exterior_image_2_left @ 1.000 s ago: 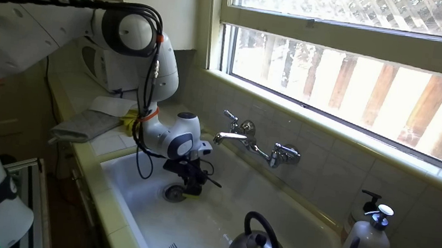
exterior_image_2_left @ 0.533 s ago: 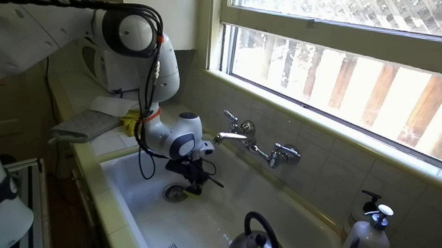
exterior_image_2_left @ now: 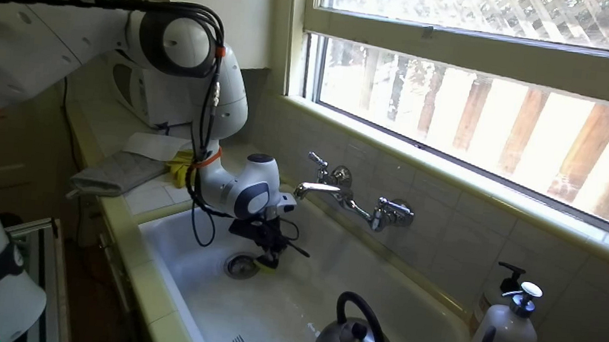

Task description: Pick up the sponge from the sink and clean the handle of the tap on the right

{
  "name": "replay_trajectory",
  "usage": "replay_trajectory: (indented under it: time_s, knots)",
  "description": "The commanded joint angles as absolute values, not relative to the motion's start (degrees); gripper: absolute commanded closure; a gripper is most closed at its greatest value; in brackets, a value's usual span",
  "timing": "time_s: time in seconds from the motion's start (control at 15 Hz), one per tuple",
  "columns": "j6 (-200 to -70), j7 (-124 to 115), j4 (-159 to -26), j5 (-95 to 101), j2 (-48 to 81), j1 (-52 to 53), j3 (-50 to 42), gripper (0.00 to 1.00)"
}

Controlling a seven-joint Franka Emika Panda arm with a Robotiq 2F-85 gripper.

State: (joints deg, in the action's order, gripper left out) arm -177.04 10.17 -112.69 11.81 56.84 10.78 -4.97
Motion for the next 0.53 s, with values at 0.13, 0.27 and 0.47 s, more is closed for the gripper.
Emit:
replay_trajectory:
  time_s: [0.13, 0.27, 0.47]
  knots:
    - [-178.5, 9.0, -119.3, 12.5, 50.2, 12.2, -5.8, 0.96]
    - [-177.6, 9.9, -121.6, 12.9, 47.1, 11.5, -4.9, 0.96]
    - [-176.3, 11.5, -125.4, 13.4, 41.8, 9.9, -3.1, 0.96]
